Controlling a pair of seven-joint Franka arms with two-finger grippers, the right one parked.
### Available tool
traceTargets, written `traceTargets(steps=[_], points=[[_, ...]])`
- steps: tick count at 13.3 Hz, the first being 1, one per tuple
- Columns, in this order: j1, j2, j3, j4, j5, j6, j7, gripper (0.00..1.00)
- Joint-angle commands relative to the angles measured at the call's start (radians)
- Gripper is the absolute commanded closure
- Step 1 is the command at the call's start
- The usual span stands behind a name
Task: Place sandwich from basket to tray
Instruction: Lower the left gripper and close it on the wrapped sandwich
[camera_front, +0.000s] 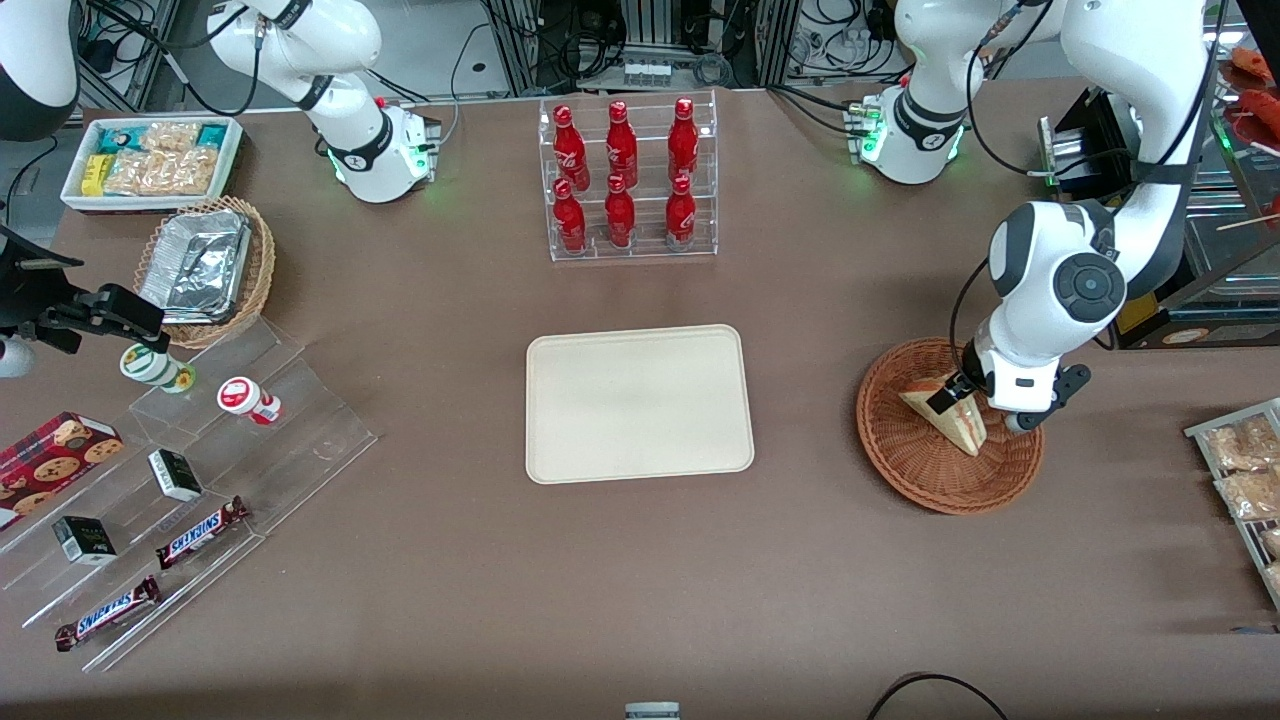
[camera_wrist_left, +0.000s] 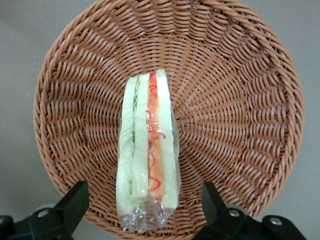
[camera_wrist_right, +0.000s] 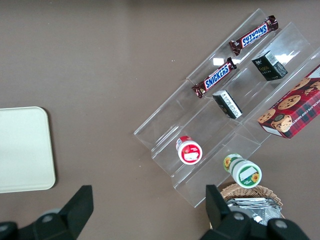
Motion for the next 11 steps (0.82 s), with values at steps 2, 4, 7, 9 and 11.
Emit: traceTargets(steps=[2,4,7,9,11], points=[[0.004,0.039,0.002,-0.011,0.006,0.073,-0.036,0.0],[0.005,0.059,0.002,-0.01,0.001,0.088,-0.036,0.0],[0.007,0.07,0.002,-0.011,-0.001,0.09,-0.036,0.06],[0.007,0.07,0.002,-0.016,-0.002,0.078,-0.045,0.66],[0.007,0.06,0.002,-0.014,-0.002,0.037,-0.045,1.0]])
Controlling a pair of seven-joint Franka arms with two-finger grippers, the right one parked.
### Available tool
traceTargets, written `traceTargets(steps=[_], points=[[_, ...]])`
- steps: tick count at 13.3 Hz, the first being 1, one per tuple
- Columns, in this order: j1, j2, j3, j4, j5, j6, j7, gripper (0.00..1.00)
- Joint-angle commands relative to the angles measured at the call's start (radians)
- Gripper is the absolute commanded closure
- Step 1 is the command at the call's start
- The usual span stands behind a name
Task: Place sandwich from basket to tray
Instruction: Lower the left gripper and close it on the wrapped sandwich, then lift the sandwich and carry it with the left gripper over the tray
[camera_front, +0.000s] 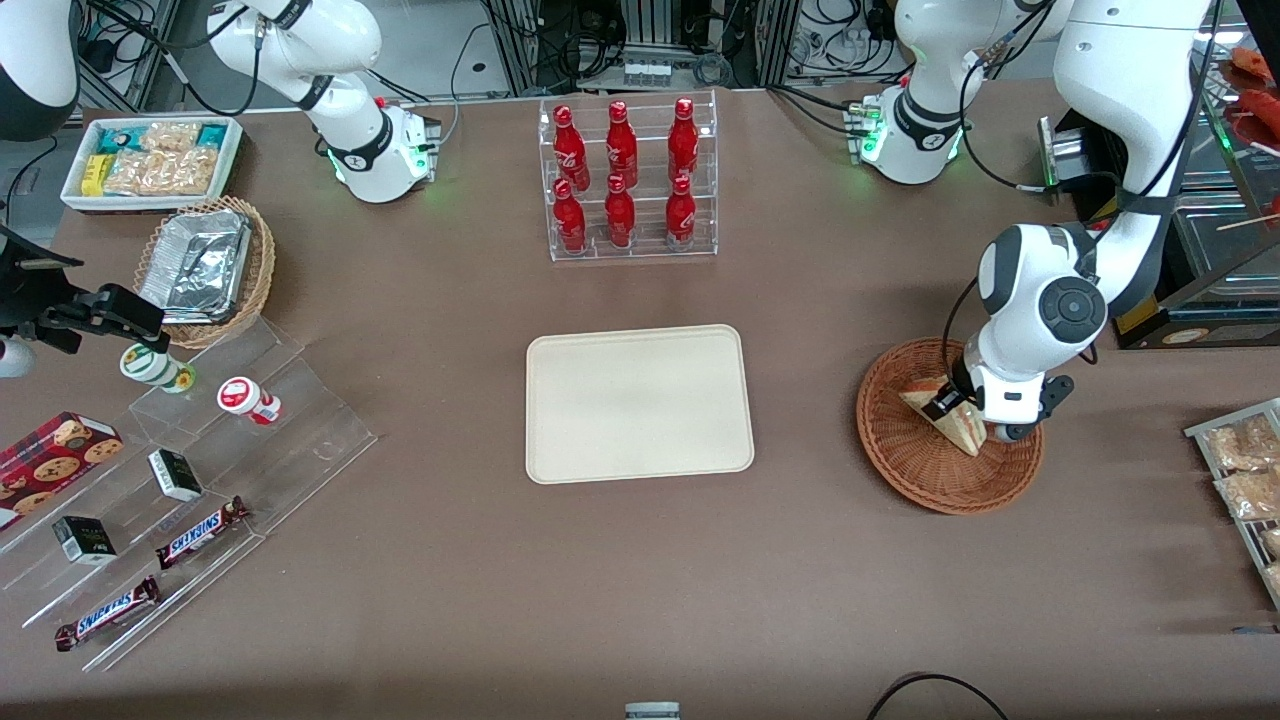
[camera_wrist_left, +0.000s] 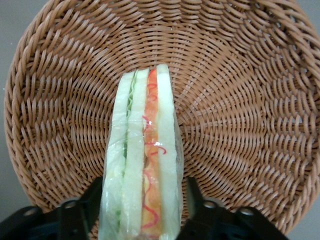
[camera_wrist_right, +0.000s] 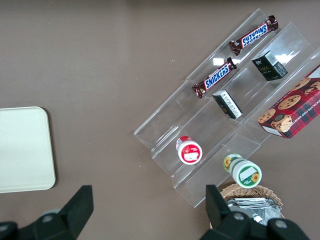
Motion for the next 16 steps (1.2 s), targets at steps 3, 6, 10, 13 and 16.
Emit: traceTargets(steps=[3,6,10,13,16], points=[[0.002,-0.041,-0.002,-0.005,0.001,-0.085,-0.007,1.0],[0.002,-0.086,-0.002,0.006,0.001,-0.158,0.046,1.0],[-0.011,-0.11,-0.01,0.101,0.001,-0.347,0.202,1.0],[-0.02,-0.102,-0.073,0.188,-0.001,-0.465,0.24,1.0],[-0.021,-0.079,-0.131,0.227,-0.016,-0.507,0.344,1.0]])
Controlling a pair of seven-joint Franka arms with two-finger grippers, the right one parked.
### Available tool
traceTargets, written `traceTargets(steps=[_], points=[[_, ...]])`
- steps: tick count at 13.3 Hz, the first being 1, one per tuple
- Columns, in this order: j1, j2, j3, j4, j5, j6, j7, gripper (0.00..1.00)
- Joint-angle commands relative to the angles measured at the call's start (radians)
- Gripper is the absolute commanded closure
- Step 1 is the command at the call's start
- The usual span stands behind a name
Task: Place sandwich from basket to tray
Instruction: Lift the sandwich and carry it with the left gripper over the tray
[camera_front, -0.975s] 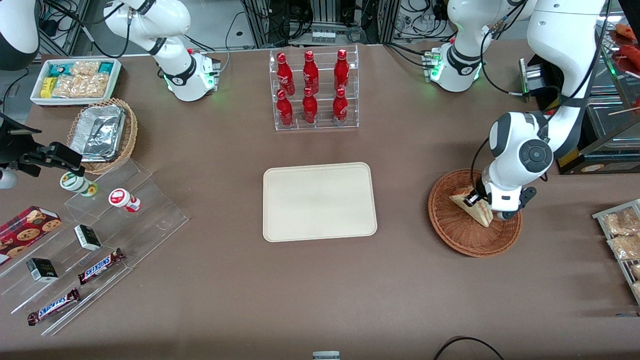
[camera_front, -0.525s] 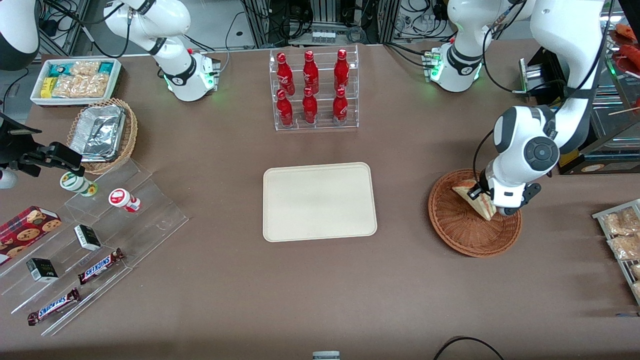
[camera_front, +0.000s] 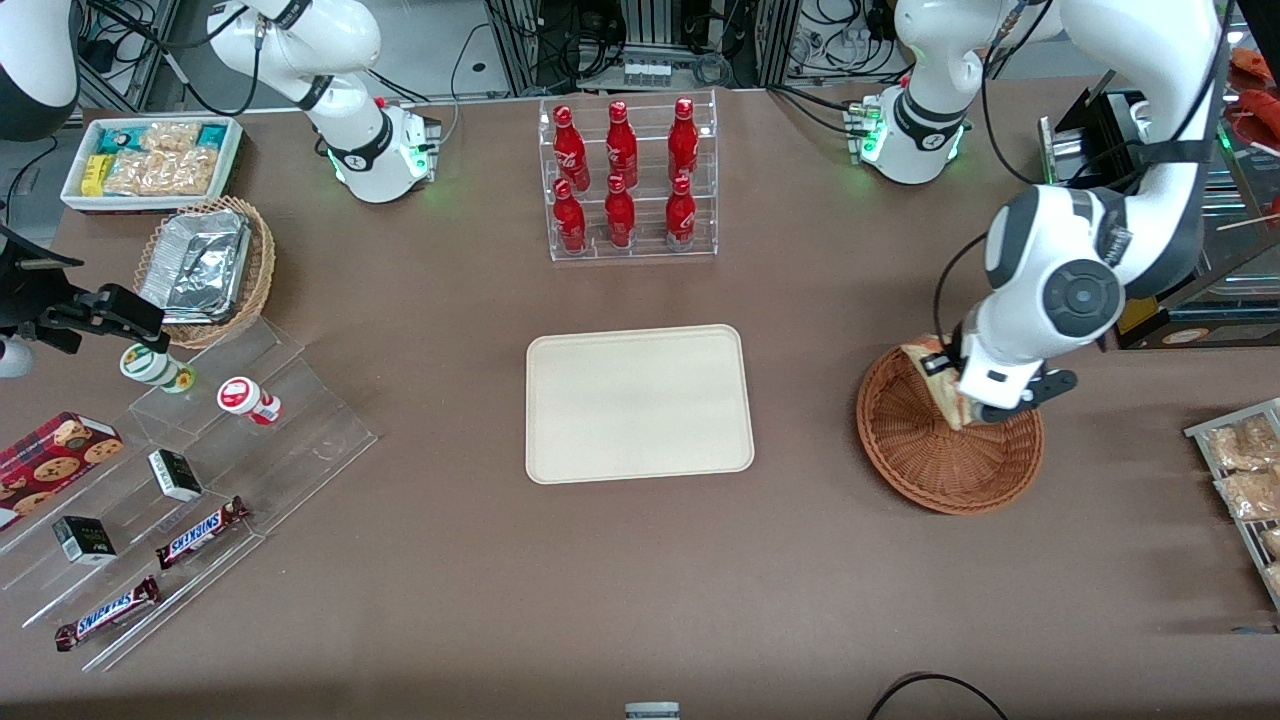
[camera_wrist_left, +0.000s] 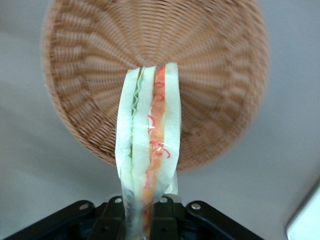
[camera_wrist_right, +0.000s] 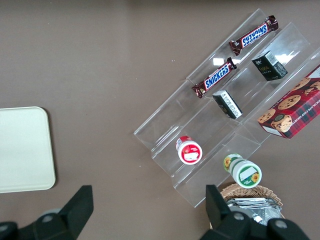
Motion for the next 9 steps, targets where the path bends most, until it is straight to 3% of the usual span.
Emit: traceTargets(steps=[1,4,9], points=[[-0.017,0.029,-0.039,0.044,-0.054,-0.033,0.078,1.0],[-0.099,0.081,-0.059,0.103,-0.082,-0.035,0.06,1.0],[-0.285,0.232,-0.059,0.269,-0.082,-0.026,-0.181,1.0]])
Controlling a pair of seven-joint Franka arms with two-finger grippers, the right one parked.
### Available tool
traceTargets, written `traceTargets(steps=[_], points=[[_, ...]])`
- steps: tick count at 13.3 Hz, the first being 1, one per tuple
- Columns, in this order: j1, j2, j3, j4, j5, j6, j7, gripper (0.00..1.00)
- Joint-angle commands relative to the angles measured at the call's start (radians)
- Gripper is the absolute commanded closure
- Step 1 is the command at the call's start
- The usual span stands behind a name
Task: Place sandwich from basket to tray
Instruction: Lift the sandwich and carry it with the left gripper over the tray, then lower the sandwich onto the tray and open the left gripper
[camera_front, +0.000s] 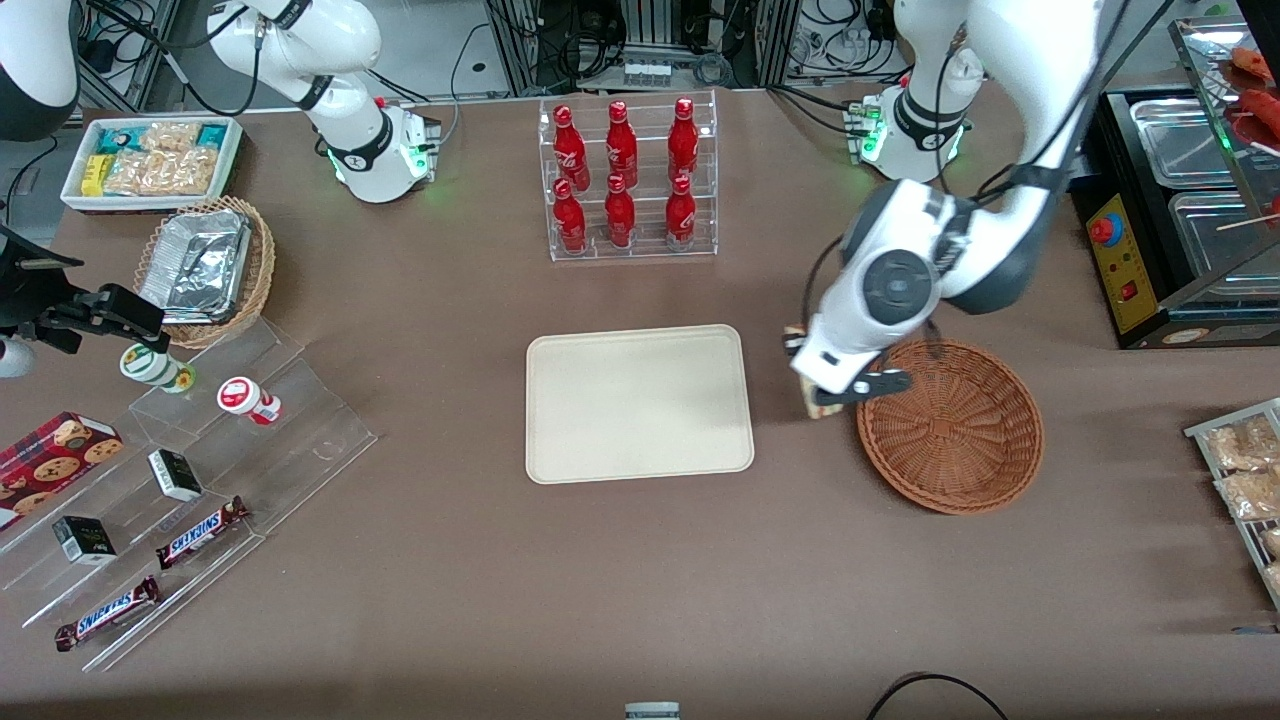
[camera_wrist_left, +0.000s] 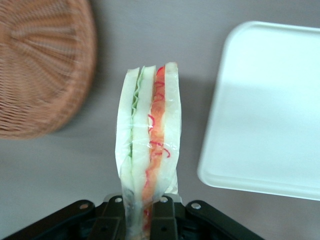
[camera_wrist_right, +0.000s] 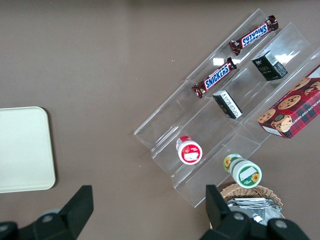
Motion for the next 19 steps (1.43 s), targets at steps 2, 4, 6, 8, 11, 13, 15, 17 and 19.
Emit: traceTargets(steps=[2,4,6,8,11,13,15,17,19], points=[[-0.08,0.155,0.007,0.182,-0.014,-0.006,-0.069,1.0],[-0.122,0.18,0.007,0.196,-0.028,0.061,-0.1,1.0],[-0.171,0.219,0.007,0.219,-0.026,0.118,-0.125,1.0],[-0.212,0.319,0.007,0.36,-0.014,0.106,-0.146,1.0],[-0.278,0.377,0.016,0.414,0.02,0.117,-0.212,1.0],[-0.295,0.425,0.014,0.457,0.079,0.117,-0.272,1.0],[-0.321,0.476,0.016,0.512,0.106,0.117,-0.293,1.0],[-0.331,0.496,0.016,0.529,0.126,0.117,-0.31,1.0],[-0.343,0.5,0.016,0.532,0.129,0.117,-0.312,1.0]])
